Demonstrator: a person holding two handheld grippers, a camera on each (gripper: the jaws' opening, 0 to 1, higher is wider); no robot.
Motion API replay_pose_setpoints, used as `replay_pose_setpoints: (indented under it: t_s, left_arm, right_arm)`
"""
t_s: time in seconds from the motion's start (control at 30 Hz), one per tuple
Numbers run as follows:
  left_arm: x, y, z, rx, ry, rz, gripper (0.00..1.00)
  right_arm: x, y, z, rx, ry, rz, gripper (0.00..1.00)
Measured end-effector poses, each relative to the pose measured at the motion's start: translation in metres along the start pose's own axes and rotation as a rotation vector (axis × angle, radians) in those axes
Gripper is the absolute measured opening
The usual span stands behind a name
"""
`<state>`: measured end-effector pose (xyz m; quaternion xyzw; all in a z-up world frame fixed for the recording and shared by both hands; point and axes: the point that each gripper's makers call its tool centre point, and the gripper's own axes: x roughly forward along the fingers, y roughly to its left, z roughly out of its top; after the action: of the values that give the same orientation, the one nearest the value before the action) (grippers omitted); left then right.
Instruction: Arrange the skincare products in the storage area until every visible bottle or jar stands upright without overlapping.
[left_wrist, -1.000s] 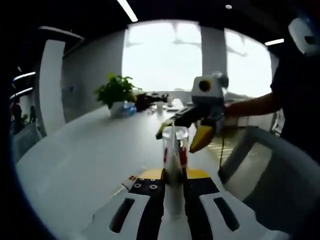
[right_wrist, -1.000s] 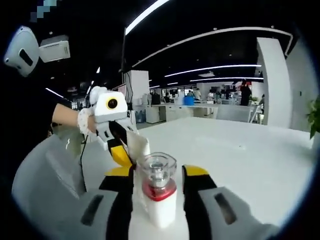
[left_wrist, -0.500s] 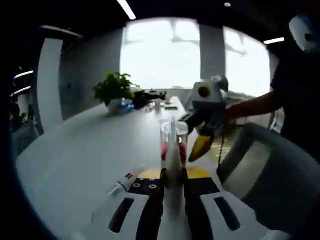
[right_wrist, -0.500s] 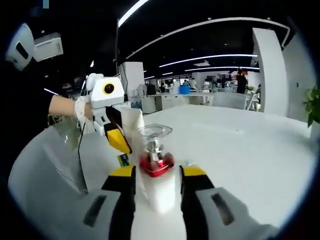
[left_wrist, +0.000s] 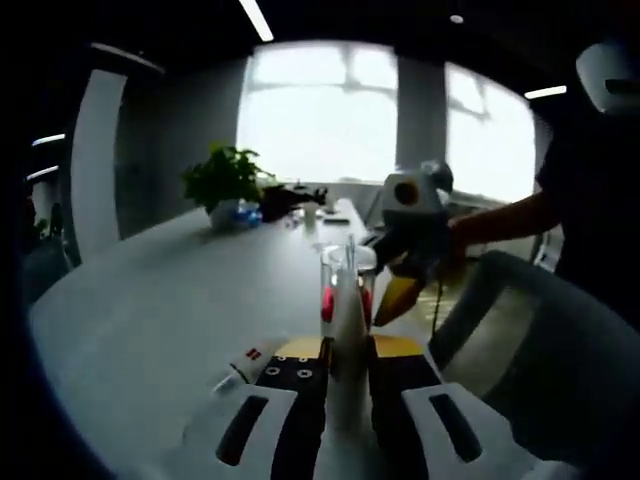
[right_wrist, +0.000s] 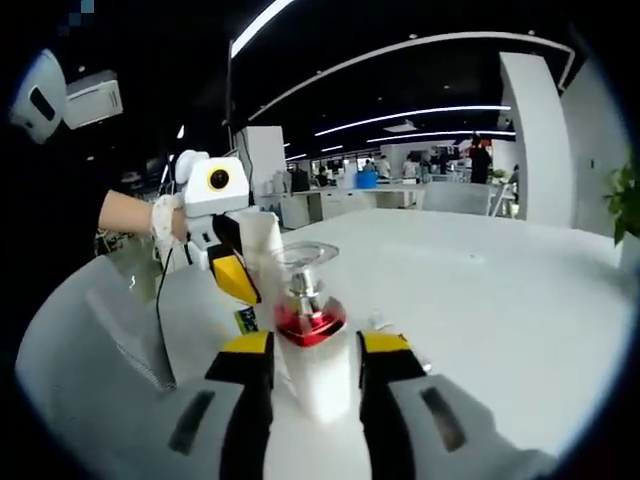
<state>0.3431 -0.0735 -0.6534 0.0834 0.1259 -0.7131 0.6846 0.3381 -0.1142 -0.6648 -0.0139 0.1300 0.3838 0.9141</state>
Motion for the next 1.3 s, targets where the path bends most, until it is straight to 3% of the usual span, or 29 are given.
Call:
replay_pose_setpoints:
  t_s: [0.1,0.3,0.47,0.63,0.67,0.83,0.9,1.3]
  left_arm:
    - [0.0,0.0,0.002,-0.011,-0.008,0.009,0.24]
    - [-0.012,-0.005,-0.001,-0.001,0.011,0.034,0.28]
    - [-0.03,0.002,-0.005,-0.043,0.01,0.15,0.34]
    - [-0.049,0.0,-0.006,-0.032,0.044,0.242,0.49]
    - [-0.055,0.002,-0.006,-0.051,0.048,0.284,0.52]
    - [-0.08,0.0,-0.006,-0.072,0.049,0.378,0.6]
    - [-0.09,-0.005,-0.008,-0.09,0.056,0.381,0.62]
    - [-0.139,-0.021,-0.02,-0.174,0.105,0.557,0.83]
  right_arm:
    - [-0.002,0.0,-0.001,0.013,0.001,-0.007,0.34]
    - [-0.007,0.002,-0.002,0.028,0.003,-0.029,0.38]
    - [-0.009,0.008,0.0,0.016,0.027,-0.044,0.46]
    - [-0.013,0.013,0.007,-0.004,0.055,-0.052,0.54]
    - [-0.014,0.014,0.01,-0.003,0.059,-0.055,0.56]
    - [-0.019,0.02,0.021,-0.018,0.074,-0.06,0.68]
    - [-0.02,0.023,0.023,-0.025,0.091,-0.06,0.73]
    - [-0.024,0.039,0.027,-0.074,0.14,-0.064,0.84]
